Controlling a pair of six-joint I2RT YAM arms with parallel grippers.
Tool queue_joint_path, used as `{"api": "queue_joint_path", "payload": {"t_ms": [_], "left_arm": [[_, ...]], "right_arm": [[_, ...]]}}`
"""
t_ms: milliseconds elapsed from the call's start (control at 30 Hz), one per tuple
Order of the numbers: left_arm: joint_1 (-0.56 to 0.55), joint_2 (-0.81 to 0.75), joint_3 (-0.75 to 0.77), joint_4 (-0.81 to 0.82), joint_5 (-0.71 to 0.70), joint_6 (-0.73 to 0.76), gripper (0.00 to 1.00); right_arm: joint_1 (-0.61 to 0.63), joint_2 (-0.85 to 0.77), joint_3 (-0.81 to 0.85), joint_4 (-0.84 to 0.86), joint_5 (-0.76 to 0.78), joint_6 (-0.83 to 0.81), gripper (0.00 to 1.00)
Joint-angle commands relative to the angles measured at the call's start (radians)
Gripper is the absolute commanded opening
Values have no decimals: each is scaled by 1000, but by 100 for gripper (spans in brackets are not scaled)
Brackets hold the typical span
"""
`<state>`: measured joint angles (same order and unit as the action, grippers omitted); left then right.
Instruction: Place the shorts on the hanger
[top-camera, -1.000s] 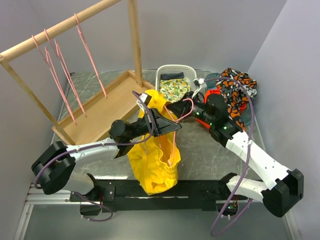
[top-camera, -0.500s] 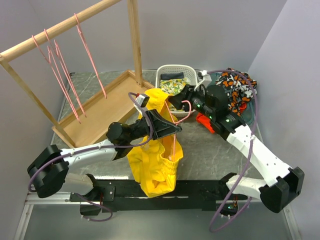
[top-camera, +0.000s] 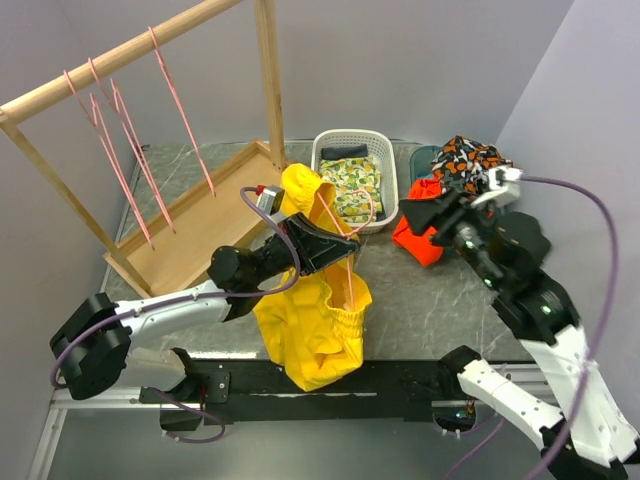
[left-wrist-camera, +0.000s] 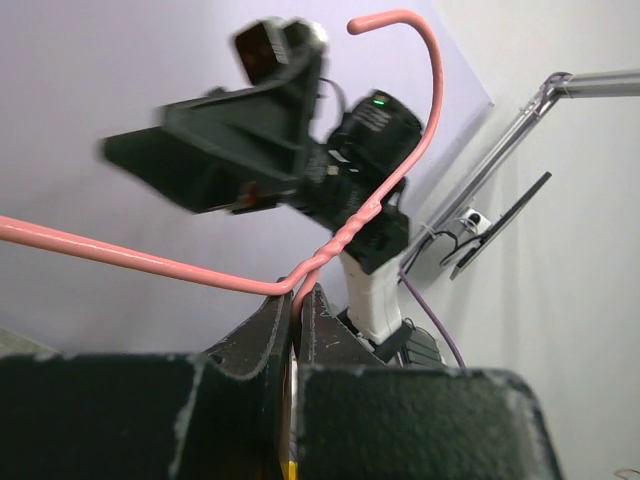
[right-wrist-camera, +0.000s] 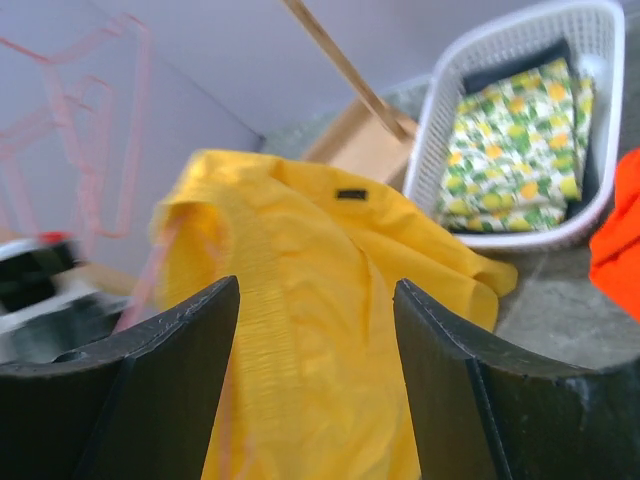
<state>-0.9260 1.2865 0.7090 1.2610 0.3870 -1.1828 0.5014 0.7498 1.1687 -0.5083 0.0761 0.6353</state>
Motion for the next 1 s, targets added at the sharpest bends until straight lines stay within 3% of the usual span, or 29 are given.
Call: {"api": "queue_joint_path", "payload": {"t_ms": [0,333,467,633,733,767,967], "left_arm": [[7,23,38,109,-46,55,1],[24,145,72,113,-65,46,1],[24,178,89,94,-71,61,1],[23,191,104,54,-74,77,1],[24,192,110,15,-77,95,1],[24,192,109,12,-77,101,1],[24,180,159,-179,-74,140,2]], "right_arm": [[2,-15,156,-81,-21,1,70],[119,98,333,-163,16,-66,68],[268,175,376,-216,189,-103,69],[299,282,424,-295,341,-124,67],[301,313,433,-288,349,-138,54],[301,321,439,-292,361,-141,42],[304,358,467,-297,361,-184,0]]}}
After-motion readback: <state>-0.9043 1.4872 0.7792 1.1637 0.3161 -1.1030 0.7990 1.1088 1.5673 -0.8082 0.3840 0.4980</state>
